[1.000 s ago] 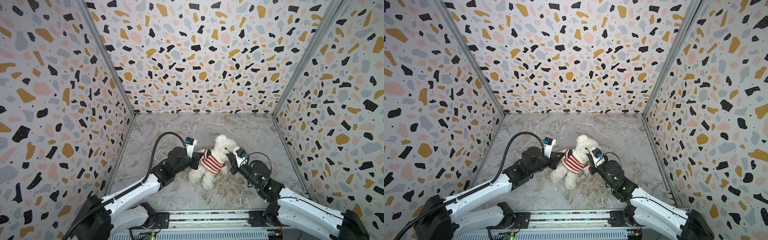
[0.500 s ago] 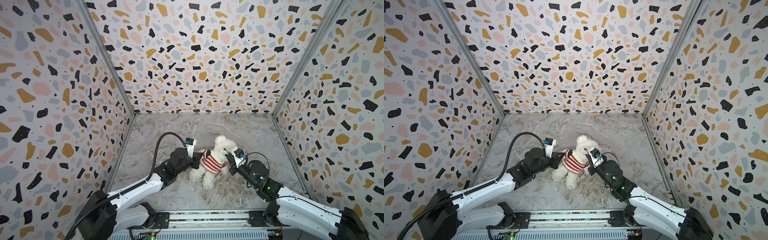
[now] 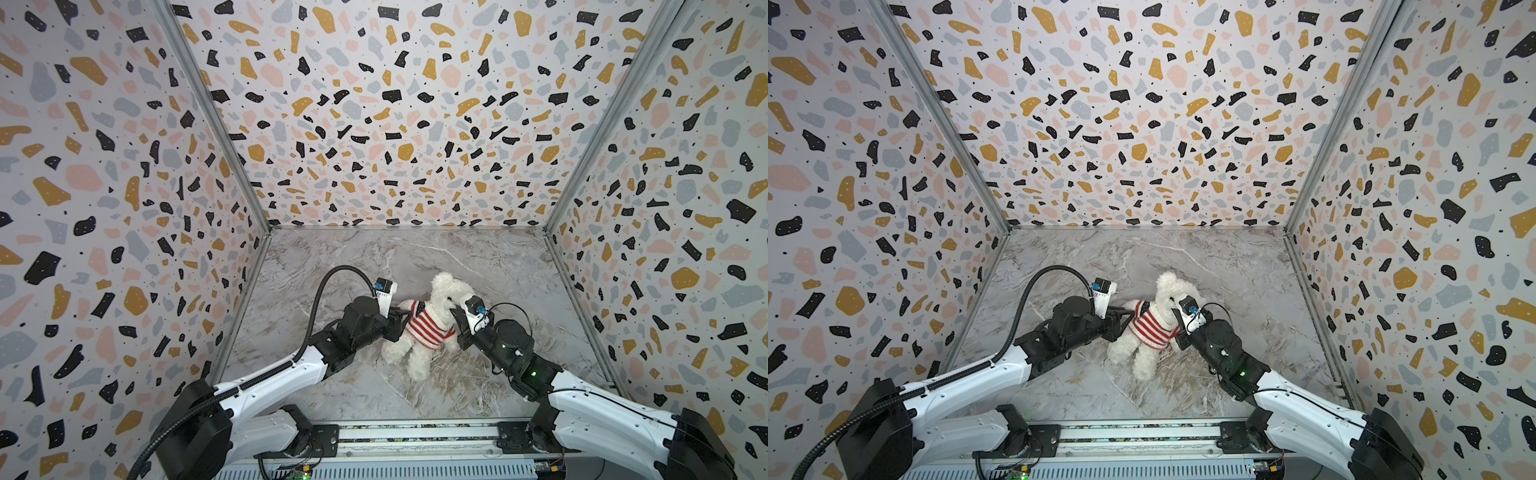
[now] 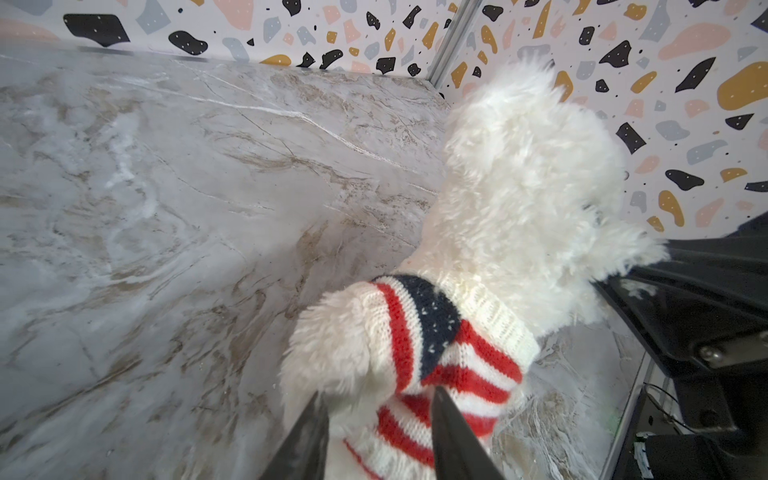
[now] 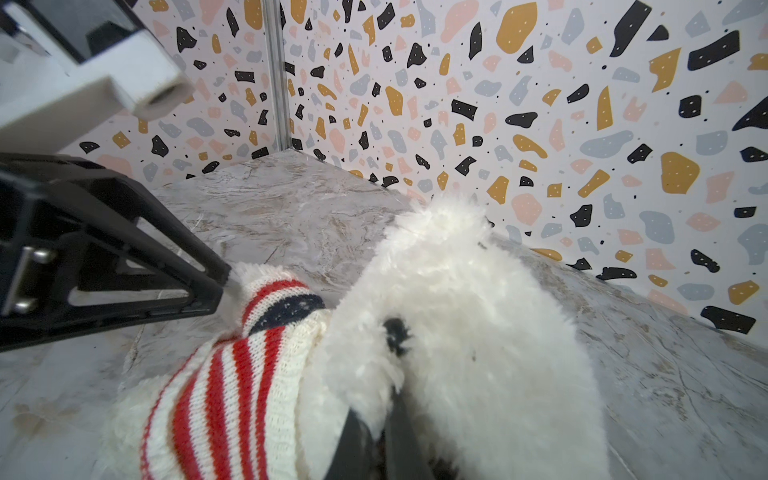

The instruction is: Dress the teddy bear

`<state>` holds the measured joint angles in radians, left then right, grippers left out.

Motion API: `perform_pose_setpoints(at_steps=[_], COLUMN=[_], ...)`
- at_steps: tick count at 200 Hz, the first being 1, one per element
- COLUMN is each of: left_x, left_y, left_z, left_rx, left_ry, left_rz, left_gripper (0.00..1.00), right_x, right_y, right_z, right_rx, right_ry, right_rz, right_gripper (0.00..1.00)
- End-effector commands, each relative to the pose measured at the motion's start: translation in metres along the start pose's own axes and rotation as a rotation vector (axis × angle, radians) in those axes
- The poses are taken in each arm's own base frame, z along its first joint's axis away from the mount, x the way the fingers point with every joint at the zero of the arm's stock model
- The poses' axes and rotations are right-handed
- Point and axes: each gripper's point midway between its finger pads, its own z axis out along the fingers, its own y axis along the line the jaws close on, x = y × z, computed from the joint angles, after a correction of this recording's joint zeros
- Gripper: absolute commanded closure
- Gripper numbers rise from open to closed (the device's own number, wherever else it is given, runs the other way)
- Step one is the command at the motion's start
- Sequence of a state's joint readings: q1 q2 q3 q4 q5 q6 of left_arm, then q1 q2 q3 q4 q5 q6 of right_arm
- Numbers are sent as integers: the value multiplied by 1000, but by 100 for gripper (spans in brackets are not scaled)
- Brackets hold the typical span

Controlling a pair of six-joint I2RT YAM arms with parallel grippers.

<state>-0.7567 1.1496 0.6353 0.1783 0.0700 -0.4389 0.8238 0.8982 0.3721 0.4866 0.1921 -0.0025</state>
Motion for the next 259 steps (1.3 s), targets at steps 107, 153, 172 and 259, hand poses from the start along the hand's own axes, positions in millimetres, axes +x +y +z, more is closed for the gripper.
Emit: perform_pose_setpoints(at_steps=[107, 153, 172, 259], left_x=[-10, -10, -6, -2], left_y=[6, 19, 30, 64], left_z=[-24, -31, -31, -43], left_rx=[-40, -98, -143, -293], left_ry=[-83, -111, -99, -137], left_rz=[16, 2, -20, -82], left_gripper=[22, 5, 0, 0], right_x=[-25, -20, -15, 3], right_y=[-7, 0, 6, 21], right_z=[38, 49, 52, 68], right_rx=[-137, -215, -258, -408], right_ry=[101, 151, 178, 240], right_rz=[-5, -42, -63, -111], right_gripper=[100, 100, 100, 100])
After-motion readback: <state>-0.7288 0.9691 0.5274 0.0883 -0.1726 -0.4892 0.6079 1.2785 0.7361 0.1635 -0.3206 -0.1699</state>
